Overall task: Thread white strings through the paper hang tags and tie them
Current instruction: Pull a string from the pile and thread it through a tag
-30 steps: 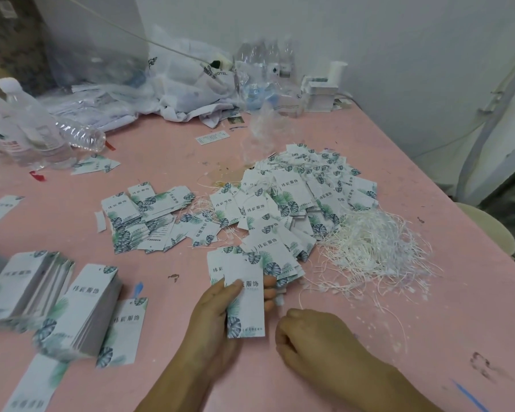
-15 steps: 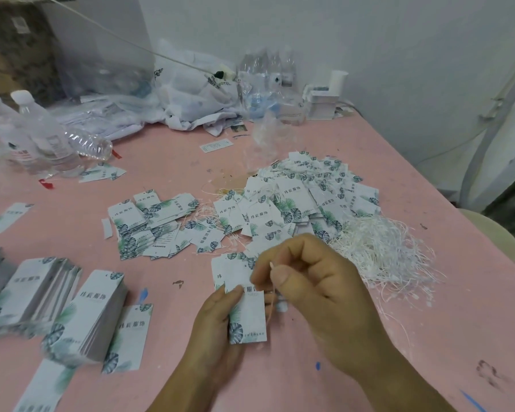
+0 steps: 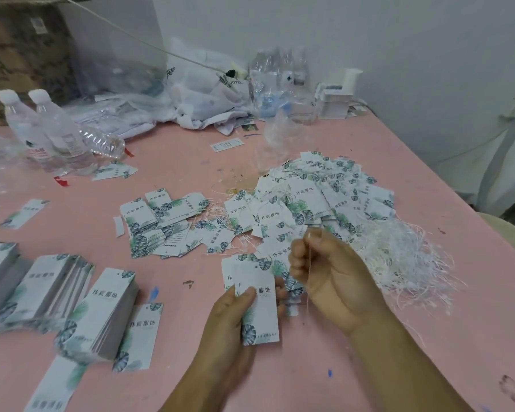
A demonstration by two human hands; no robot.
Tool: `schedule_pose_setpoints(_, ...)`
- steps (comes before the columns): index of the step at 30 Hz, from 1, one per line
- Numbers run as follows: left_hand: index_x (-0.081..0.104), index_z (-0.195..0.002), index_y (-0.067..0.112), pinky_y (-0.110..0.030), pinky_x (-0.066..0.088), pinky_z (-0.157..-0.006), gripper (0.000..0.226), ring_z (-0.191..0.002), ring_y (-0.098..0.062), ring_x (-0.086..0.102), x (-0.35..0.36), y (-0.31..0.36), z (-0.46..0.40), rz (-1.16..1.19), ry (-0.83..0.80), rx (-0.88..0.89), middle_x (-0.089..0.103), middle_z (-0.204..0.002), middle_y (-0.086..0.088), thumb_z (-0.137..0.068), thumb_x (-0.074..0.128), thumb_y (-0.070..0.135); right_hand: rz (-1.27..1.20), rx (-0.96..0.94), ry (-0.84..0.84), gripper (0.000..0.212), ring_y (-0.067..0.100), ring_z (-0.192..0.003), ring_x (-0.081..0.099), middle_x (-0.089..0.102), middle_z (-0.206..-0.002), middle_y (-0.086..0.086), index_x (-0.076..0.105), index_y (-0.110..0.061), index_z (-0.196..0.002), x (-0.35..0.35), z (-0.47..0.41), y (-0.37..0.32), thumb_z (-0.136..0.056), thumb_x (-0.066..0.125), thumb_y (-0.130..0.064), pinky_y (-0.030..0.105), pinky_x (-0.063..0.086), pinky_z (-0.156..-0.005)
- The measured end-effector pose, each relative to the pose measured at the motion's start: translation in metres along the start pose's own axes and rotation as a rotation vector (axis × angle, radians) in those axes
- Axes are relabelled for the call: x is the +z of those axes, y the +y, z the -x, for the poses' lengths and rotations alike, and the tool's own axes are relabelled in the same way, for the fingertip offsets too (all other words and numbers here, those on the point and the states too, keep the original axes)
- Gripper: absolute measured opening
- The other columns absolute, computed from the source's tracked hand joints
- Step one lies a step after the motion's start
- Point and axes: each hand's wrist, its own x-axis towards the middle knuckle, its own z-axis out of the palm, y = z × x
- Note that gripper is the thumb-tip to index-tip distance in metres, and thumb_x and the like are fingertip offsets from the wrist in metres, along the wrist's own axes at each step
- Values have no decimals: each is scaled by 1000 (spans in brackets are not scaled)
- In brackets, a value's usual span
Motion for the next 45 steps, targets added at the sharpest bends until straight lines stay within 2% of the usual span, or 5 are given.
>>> schedule_pose_setpoints(5, 72, -112, 11, -40, 57, -82, 33, -101, -36, 69, -3, -6, -2, -97, 28, 57, 69, -116, -25, -82, 72, 24, 289, 31, 62, 12, 7, -37, 29, 51, -59, 2, 57, -16, -74, -28, -1, 32, -77, 67, -9, 17, 21, -34)
schedule_pose_setpoints(11, 69, -118, 20, -57, 51, -94, 44, -105, -39, 68, -7, -15, -2, -353, 67, 216, 72, -113, -16, -83, 75, 46, 818, -177, 109, 11, 5, -48, 42, 54, -52, -8, 67, -23, -75, -23, 7, 45, -86, 66, -23, 18, 39, -47)
schedule_pose_setpoints(27, 71, -117, 29, -17, 52, -76, 28, -93, -9, 70, 3, -2, 6, -609, -14, 403, 76, -103, 0, -90, 65, 29, 757, 80, 119, 35, 9, -40, 30, 49, -46, -4, 58, -21, -50, -18, 7, 27, -84, 65, -23, 16, 26, -38)
schedule_pose_setpoints(39, 68, -123, 34, -18, 50, -88, 32, -111, -13, 66, 9, 2, 10, -655, -58, 445, 70, -121, 1, -94, 62, 25, 545, 236, 102, 41, 7, -33, 23, 47, -45, 0, 59, -20, -48, -24, 6, 25, -88, 62, -13, 13, 18, -34)
schedule_pose_setpoints(45, 68, -123, 34, -18, 51, -86, 31, -109, -14, 67, 8, 3, 10, -655, -40, 403, 72, -119, 1, -92, 65, 34, 692, 27, 170, 19, 9, -40, 35, 51, -49, -3, 68, -28, -69, -29, 7, 35, -87, 71, -20, 18, 28, -38)
